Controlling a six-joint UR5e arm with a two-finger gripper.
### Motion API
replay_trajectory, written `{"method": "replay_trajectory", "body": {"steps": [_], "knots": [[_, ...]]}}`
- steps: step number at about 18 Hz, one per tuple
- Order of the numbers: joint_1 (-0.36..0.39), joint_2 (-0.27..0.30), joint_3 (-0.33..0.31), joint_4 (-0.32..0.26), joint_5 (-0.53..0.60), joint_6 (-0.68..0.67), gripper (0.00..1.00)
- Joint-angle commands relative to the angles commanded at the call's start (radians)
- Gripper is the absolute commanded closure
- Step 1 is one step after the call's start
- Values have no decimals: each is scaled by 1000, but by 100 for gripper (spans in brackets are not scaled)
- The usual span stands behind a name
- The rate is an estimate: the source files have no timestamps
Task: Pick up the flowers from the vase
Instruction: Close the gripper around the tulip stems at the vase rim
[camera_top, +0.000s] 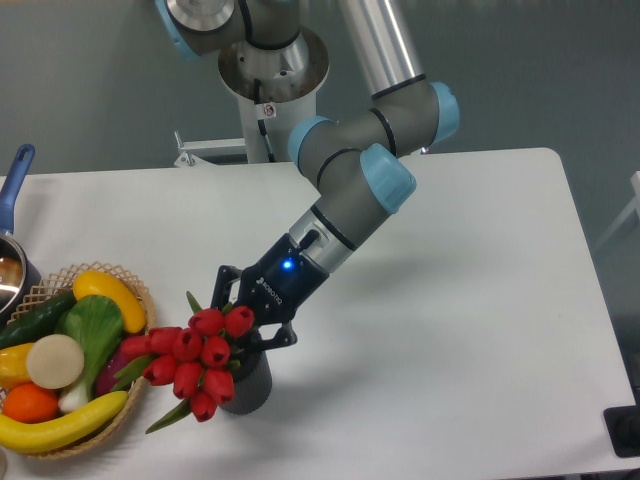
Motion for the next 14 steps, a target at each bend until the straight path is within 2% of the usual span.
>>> {"method": "replay_trajectory", "body": {"steps": [14], "knots": [[-5, 17, 127, 0, -14, -221, 100]]}}
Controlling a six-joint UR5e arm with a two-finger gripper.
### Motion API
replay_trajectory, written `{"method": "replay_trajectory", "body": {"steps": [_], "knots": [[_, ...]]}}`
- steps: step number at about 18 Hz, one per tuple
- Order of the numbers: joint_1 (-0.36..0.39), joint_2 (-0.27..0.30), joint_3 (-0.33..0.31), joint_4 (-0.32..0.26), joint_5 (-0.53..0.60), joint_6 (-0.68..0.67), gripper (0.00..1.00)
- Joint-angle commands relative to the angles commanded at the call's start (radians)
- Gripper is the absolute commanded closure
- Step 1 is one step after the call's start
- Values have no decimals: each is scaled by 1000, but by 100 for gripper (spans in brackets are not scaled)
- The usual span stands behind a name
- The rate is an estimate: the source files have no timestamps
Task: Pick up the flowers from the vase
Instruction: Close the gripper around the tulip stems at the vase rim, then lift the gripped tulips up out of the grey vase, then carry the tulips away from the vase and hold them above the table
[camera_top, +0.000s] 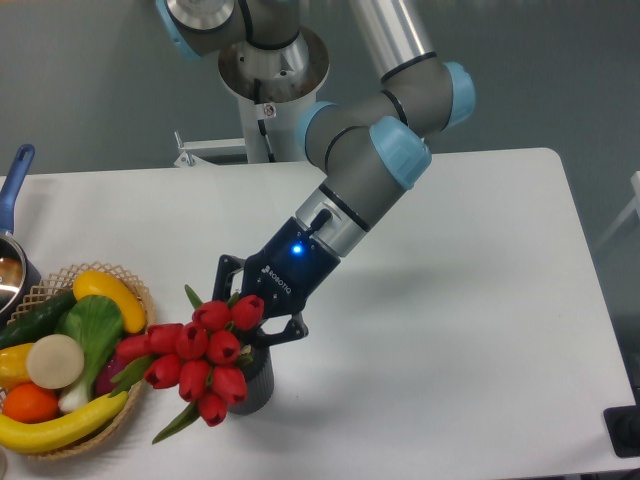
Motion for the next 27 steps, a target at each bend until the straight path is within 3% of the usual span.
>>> {"method": "replay_trajectory", "body": {"steps": [4, 6, 11, 17, 23, 27], "knots": [[0, 6, 32, 0, -57, -78, 100], [0, 38, 34, 0, -60, -86, 100], [1, 44, 42, 0, -95, -121, 100], [24, 57, 94, -2, -110, -155, 100], [92, 75, 97, -3, -112, -160, 100], [207, 75, 106, -5, -100, -146, 100]]}}
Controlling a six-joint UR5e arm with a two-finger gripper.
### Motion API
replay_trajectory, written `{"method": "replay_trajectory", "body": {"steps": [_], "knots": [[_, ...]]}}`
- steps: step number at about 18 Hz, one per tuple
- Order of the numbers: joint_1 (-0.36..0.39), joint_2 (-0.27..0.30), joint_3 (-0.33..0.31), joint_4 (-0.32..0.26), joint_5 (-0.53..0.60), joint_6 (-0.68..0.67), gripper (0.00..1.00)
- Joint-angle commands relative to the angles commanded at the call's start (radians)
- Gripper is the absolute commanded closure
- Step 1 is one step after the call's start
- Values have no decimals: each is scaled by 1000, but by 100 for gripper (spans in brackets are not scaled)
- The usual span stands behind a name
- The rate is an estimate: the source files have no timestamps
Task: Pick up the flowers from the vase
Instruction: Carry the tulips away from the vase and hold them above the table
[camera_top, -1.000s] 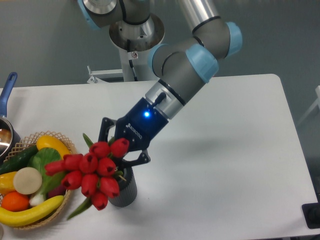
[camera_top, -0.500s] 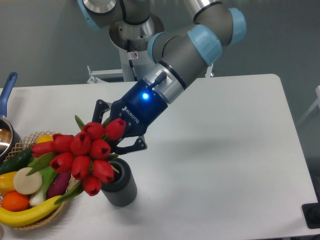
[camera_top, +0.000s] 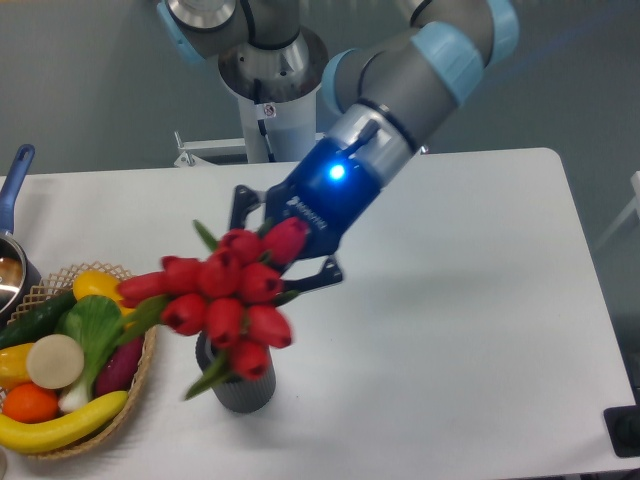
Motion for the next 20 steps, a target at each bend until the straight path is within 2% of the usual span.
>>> {"method": "replay_trajectory", "body": {"steps": [2, 3, 5, 6, 7, 8, 9, 12, 15, 18, 20], "knots": [[40, -8, 11, -2, 12, 3, 100], [74, -14, 5, 0, 35, 37, 100], [85, -53, -11, -3, 87, 116, 100], [83, -66, -12, -5, 179, 149, 100], [82, -69, -17, -9, 318, 156, 99], [79, -71, -26, -11, 428, 167, 96], [73, -71, -29, -11, 477, 176, 96], [71, -75, -44, -14, 549, 186, 96], [65, -74, -74, -41, 649, 273, 96], [34, -74, -69, -90, 767, 316, 95], [33, -78, -48, -97, 782, 318, 92]]}}
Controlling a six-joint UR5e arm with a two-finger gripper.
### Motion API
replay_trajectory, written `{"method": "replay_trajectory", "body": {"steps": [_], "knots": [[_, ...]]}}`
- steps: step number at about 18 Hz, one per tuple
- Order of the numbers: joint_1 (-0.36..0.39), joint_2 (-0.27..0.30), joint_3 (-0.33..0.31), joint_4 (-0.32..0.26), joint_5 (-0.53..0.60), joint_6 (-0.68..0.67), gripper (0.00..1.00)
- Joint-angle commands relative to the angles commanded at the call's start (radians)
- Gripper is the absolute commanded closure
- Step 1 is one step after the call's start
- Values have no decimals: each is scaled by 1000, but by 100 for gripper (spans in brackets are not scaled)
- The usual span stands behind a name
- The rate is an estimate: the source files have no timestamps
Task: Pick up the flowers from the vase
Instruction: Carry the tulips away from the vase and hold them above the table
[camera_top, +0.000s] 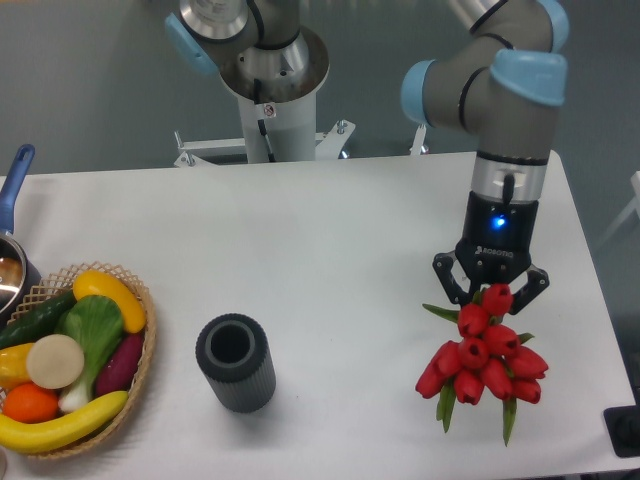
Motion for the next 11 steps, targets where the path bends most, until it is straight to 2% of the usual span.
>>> {"method": "replay_trajectory", "body": {"steps": [2, 4, 6, 9, 11], "knots": [[-8, -3, 3, -12, 44, 2, 91], [-41, -6, 17, -53, 133, 12, 91], [-77, -28, 54, -132, 208, 67, 91], [-110, -66, 138, -260, 282, 75, 91], [-129, -87, 167, -294, 339, 75, 91]]}}
